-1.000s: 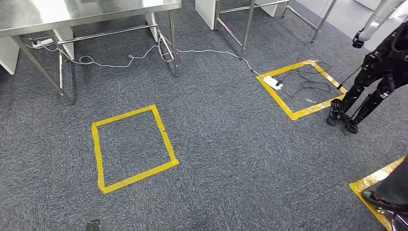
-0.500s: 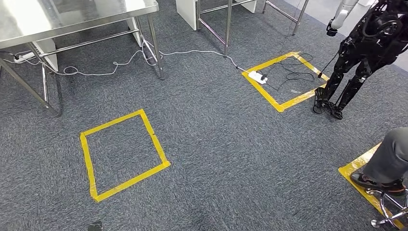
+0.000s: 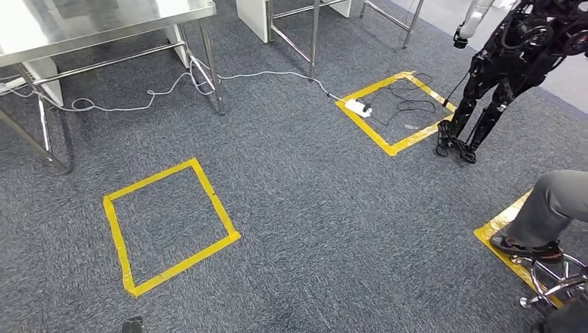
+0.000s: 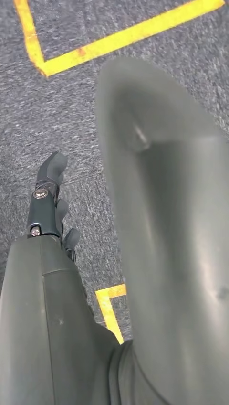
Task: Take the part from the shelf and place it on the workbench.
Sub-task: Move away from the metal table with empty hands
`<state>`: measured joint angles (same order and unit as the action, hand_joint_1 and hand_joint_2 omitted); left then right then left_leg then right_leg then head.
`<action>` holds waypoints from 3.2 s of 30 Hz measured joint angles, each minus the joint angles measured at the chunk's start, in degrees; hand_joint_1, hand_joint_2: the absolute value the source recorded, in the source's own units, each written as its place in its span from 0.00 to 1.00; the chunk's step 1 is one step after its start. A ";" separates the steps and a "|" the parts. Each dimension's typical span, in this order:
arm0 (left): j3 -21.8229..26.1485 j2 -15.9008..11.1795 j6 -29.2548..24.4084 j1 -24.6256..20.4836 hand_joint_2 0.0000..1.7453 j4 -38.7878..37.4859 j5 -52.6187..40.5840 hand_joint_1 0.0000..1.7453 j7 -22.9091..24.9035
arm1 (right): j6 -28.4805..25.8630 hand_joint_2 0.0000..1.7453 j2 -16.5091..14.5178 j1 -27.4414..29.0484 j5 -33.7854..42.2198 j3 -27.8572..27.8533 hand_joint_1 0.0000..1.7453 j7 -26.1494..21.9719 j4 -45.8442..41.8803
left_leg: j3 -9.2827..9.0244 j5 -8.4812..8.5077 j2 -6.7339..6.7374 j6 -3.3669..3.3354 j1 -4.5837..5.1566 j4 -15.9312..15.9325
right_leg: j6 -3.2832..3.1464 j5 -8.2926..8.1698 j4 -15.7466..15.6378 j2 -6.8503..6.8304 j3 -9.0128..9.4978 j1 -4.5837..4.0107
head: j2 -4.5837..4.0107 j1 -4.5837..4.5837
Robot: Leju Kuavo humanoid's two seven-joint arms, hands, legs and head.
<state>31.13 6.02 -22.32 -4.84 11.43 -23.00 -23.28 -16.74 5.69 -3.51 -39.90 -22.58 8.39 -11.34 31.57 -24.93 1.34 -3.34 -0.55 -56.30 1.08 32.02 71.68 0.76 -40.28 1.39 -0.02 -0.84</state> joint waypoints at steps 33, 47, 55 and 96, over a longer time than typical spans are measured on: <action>0.06 0.15 0.16 0.17 0.00 -0.02 -0.17 0.00 0.08 | 0.45 1.00 0.03 0.21 -0.57 -0.61 0.00 0.77 0.02 | -0.73 -0.35 2.51 0.11 0.42 0.27 | 1.46 -3.08 -5.85 -1.36 3.58 0.00 | 0.00 0.21; 0.06 0.01 0.22 -0.03 0.00 -0.02 -0.26 0.00 0.02 | 0.62 1.00 -0.04 0.10 -0.68 -1.02 0.00 0.60 -0.02 | 4.72 -9.09 -1.41 3.09 -0.11 -15.70 | -1.43 -7.63 -16.25 2.14 8.19 -0.25 | 0.00 -0.08; 0.04 -0.03 0.51 -0.19 0.00 -0.02 -0.29 0.00 0.20 | 0.63 1.00 -0.15 0.23 -0.69 -1.03 0.00 0.60 -0.02 | -1.91 -2.78 -4.04 1.26 0.10 -1.48 | 0.52 -8.77 -15.96 6.57 6.79 -0.58 | 0.00 -0.03; -4.35 0.26 17.42 0.01 0.00 -0.55 -8.19 0.00 23.07 | 2.70 1.00 -0.63 0.00 -2.90 -2.58 0.00 0.04 0.07 | -0.33 -0.53 1.56 -0.29 0.63 -0.06 | 0.66 -1.17 -0.17 -0.28 0.07 -0.47 | 0.00 0.33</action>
<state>26.78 6.28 -4.90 -4.84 10.88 -31.18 -0.21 -14.04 5.06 -3.52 -42.80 -25.16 8.43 -11.28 31.24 -25.47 2.91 -3.63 0.08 -56.36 1.74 30.85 71.51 0.48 -40.21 0.92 -0.02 -0.51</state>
